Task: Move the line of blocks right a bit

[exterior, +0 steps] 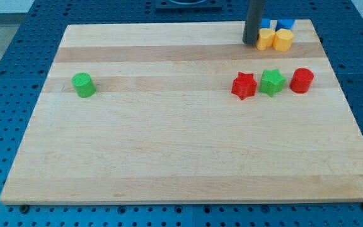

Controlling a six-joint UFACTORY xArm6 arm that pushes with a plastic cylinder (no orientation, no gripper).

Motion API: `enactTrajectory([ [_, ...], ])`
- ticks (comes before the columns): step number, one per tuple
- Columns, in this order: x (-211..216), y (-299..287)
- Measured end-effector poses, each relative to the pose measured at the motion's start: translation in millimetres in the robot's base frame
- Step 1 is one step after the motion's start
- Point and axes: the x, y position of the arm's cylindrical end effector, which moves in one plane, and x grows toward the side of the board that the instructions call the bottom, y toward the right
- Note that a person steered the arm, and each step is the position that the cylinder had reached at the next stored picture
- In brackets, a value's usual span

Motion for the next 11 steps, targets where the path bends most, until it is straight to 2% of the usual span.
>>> enactTrajectory([
  [2, 2.0, -10.3],
  [3, 12.7, -36.0],
  [6, 100.6, -92.8],
  [8, 146.1, -75.1],
  [9, 153.5, -52.5],
  [11, 146.5, -47.8],
])
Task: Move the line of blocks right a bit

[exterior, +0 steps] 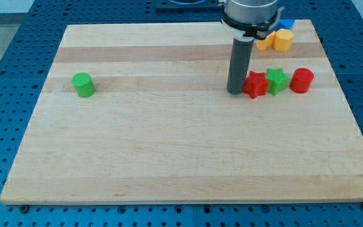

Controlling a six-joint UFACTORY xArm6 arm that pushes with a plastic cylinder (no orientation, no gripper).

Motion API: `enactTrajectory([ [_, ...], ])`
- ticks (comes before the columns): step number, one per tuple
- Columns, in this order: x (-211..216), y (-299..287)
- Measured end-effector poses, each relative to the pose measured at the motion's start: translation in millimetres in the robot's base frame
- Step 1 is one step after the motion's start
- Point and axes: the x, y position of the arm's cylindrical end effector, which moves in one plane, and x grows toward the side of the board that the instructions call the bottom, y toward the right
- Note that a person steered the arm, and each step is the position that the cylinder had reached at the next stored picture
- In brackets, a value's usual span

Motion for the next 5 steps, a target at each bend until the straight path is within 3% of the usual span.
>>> enactTrajectory([
  [5, 11.6, 19.7],
])
